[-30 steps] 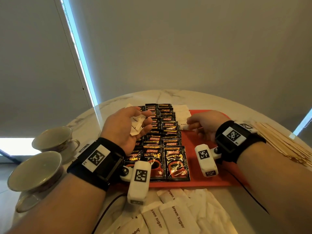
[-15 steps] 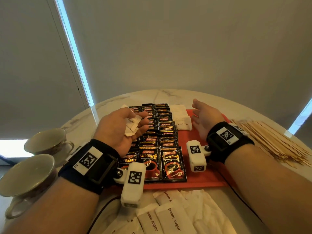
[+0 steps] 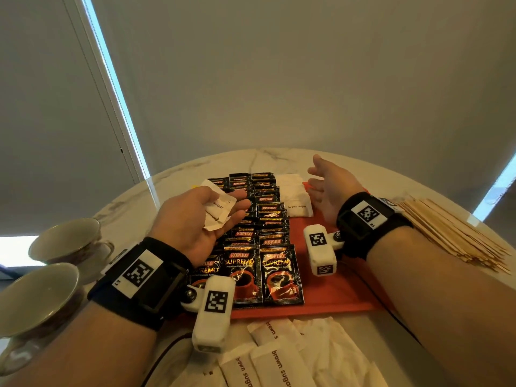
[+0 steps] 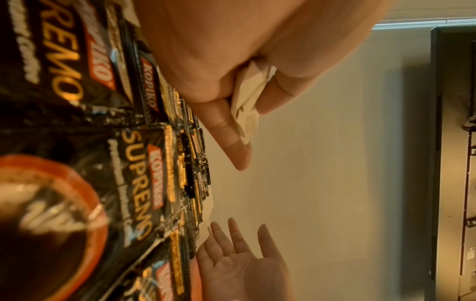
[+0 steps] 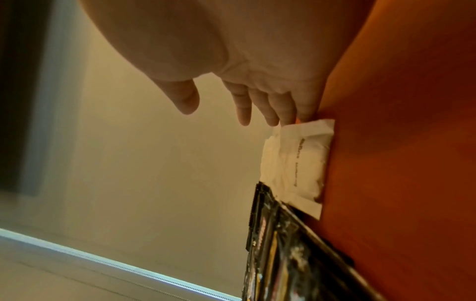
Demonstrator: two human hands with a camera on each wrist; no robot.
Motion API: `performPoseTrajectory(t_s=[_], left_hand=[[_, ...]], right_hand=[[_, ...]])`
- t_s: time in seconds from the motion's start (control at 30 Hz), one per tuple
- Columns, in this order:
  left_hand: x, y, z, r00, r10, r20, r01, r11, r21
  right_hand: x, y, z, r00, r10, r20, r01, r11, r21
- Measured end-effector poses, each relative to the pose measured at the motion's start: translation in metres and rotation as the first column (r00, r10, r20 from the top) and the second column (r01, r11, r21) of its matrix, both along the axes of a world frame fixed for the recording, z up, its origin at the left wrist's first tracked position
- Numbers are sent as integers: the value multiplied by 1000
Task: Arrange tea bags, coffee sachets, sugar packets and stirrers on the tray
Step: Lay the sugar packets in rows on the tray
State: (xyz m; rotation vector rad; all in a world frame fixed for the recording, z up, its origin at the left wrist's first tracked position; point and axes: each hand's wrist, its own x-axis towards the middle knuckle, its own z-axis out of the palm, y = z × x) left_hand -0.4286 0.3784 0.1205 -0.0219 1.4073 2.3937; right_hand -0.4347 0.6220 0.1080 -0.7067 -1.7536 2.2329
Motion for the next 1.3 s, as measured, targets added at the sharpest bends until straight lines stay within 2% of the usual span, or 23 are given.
performPoseTrajectory(t_s=[0.13, 0.2, 0.27, 0.37, 0.43, 0.5, 0.57, 0.63, 0.73, 0.83, 1.0, 1.1, 1.23, 1.3], left_hand=[[-1, 1, -1, 1000, -9, -9, 8, 1000, -19], [-2, 0, -2, 1000, 9, -11, -9, 999, -32], [-2, 0, -2, 1000, 25, -16, -26, 998, -48], [-1, -2, -1, 998, 33, -47, -36, 998, -54], [-1, -4, -1, 996, 45, -73, -51, 995, -83], [-1, -6, -2, 996, 46, -76, -55, 992, -110], [-2, -6, -3, 996, 28, -82, -39, 989, -140], [-2, -6, -3, 996, 13, -93, -29, 983, -180], [-1, -4, -3, 992, 19, -125, -45, 978, -205], [-2, -6, -2, 990, 62, -124, -85, 979, -186], [-5, -6, -3, 988, 138, -63, -146, 979, -146], [-4, -5, -2, 990, 130, -50, -135, 983, -122], [-4, -5, -1, 992, 121, -31, -123, 991, -48], [-5, -5, 0, 993, 116, -7, -116, 993, 37]], right_hand=[[10, -14, 7, 996, 16, -91, 2, 982, 191], [18, -32, 13, 983, 92, -159, -50, 966, 253], [27, -53, 18, 960, 205, -189, -155, 956, 250], [36, -73, 20, 904, 404, -140, -332, 869, 366], [40, -79, 18, 887, 452, -94, -373, 822, 431], [40, -80, 15, 894, 433, -116, -356, 843, 403], [39, -81, 13, 903, 391, -178, -345, 907, 244], [38, -83, 12, 909, 351, -225, -326, 935, 141], [36, -83, 9, 913, 324, -248, -287, 942, 176], [35, -84, 9, 902, 361, -239, -310, 924, 226], [36, -83, 13, 897, 390, -207, -331, 904, 272], [38, -84, 17, 902, 386, -194, -326, 903, 281], [36, -74, 24, 926, 308, -220, -256, 938, 234], [34, -60, 27, 944, 243, -225, -199, 959, 200]])
